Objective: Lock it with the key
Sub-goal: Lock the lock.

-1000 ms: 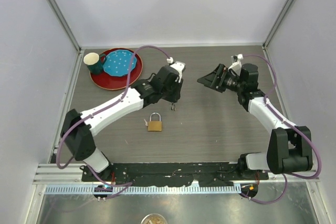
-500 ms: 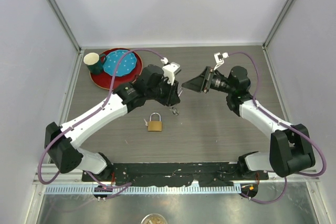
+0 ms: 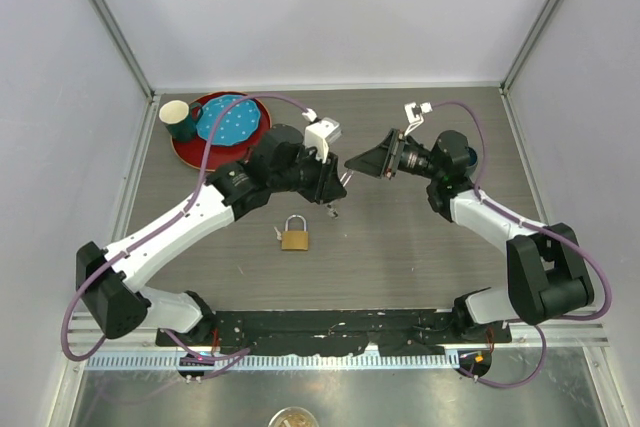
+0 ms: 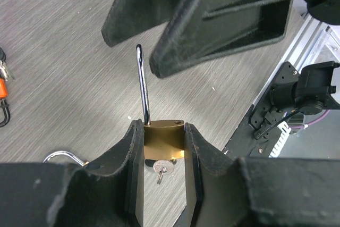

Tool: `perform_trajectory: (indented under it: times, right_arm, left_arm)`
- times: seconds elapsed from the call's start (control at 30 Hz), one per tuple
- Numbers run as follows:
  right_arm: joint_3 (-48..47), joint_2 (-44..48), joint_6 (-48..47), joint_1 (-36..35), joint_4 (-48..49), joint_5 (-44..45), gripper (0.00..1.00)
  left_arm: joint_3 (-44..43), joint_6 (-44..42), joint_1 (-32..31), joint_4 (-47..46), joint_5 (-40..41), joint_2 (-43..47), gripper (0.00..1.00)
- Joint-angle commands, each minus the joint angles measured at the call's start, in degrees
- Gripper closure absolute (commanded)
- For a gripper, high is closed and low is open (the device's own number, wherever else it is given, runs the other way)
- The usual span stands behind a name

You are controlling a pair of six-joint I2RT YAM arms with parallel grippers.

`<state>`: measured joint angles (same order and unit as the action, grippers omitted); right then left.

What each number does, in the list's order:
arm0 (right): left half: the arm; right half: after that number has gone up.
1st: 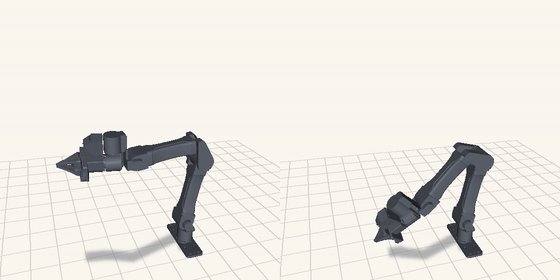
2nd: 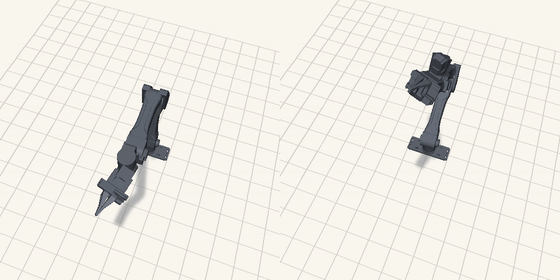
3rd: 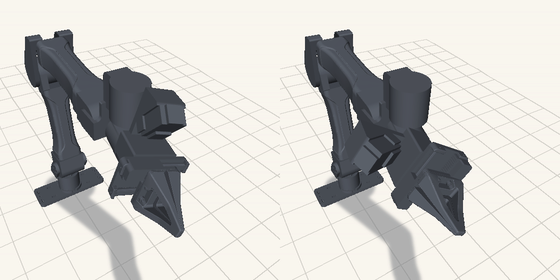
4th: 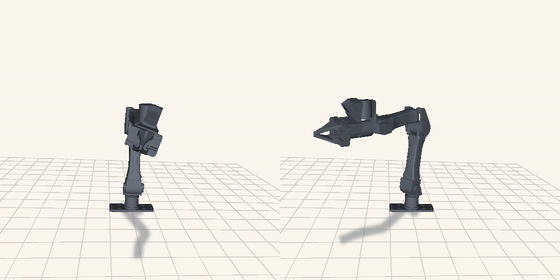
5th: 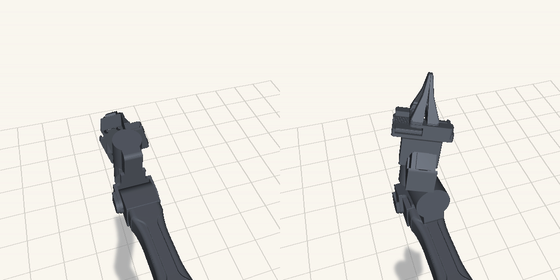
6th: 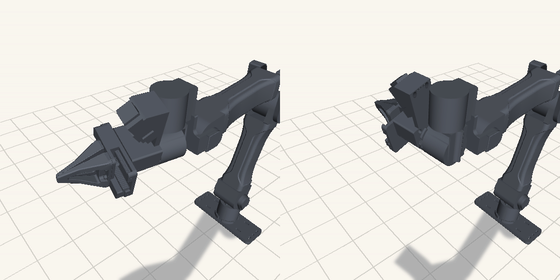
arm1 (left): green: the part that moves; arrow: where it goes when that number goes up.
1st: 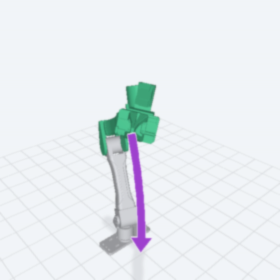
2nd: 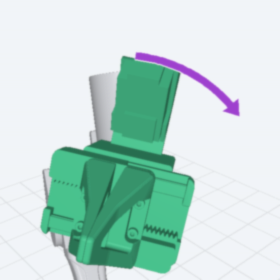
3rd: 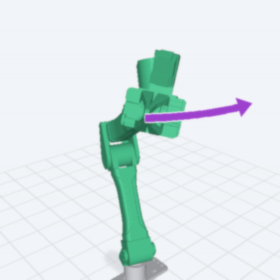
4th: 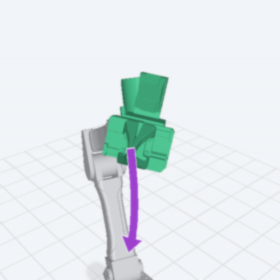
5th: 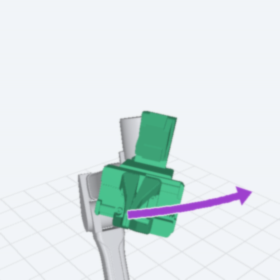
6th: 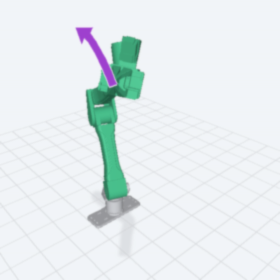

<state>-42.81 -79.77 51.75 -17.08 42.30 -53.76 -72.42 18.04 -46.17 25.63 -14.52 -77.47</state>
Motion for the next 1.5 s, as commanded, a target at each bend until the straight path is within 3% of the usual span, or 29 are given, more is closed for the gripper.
perform_trajectory:
  times: [0.0,0.23,0.53,0.7,0.73,0.8,0.83,0.93,0.97,1.23,1.47]
  right_arm:
    - [1.49,0.05,5.55,-1.02,12.18,-3.46,0.32]
    - [2.90,-0.65,10.74,-2.08,20.01,-6.36,0.48]
    - [2.03,-0.56,8.73,-2.08,15.01,-5.75,0.98]
    - [0.88,-0.21,7.76,-1.99,12.90,-4.69,0.99]
    - [0.45,0.05,7.41,-2.08,12.28,-4.43,0.98]
    - [0.18,0.93,7.06,-2.08,10.70,-3.90,0.99]
    - [-0.08,1.45,6.88,-2.08,9.82,-3.03,0.98]
    - [-0.08,3.21,5.82,-2.08,7.45,-0.92,0.99]
    - [-0.17,3.65,5.82,-2.08,6.92,-0.30,0.99]
    - [-0.26,7.08,7.40,-2.08,4.10,3.92,0.99]
    - [-0.53,7.17,7.76,-2.08,4.54,4.36,0.99]
  left_arm:
    - [0.35,0.68,-0.15,-5.06,-0.68,2.50,1.00]
    - [1.23,1.55,-0.06,-7.43,-1.30,2.85,1.00]
    - [1.32,1.56,-0.06,-7.70,-1.03,2.85,1.00]
    - [1.67,1.38,-0.06,-7.61,0.46,3.55,1.00]
    - [1.67,1.47,0.03,-7.61,0.81,3.56,0.93]
    - [1.41,1.99,0.47,-7.35,1.25,3.82,0.66]
    - [1.49,2.17,0.64,-7.43,1.34,3.91,0.36]
    - [2.72,4.28,2.22,-9.62,0.82,5.31,0.12]
    - [3.94,5.15,2.92,-11.72,0.12,5.75,0.10]
    - [6.59,7.97,6.53,-17.28,-6.04,6.90,0.14]
    - [5.89,8.41,6.53,-18.60,-11.57,3.65,0.33]
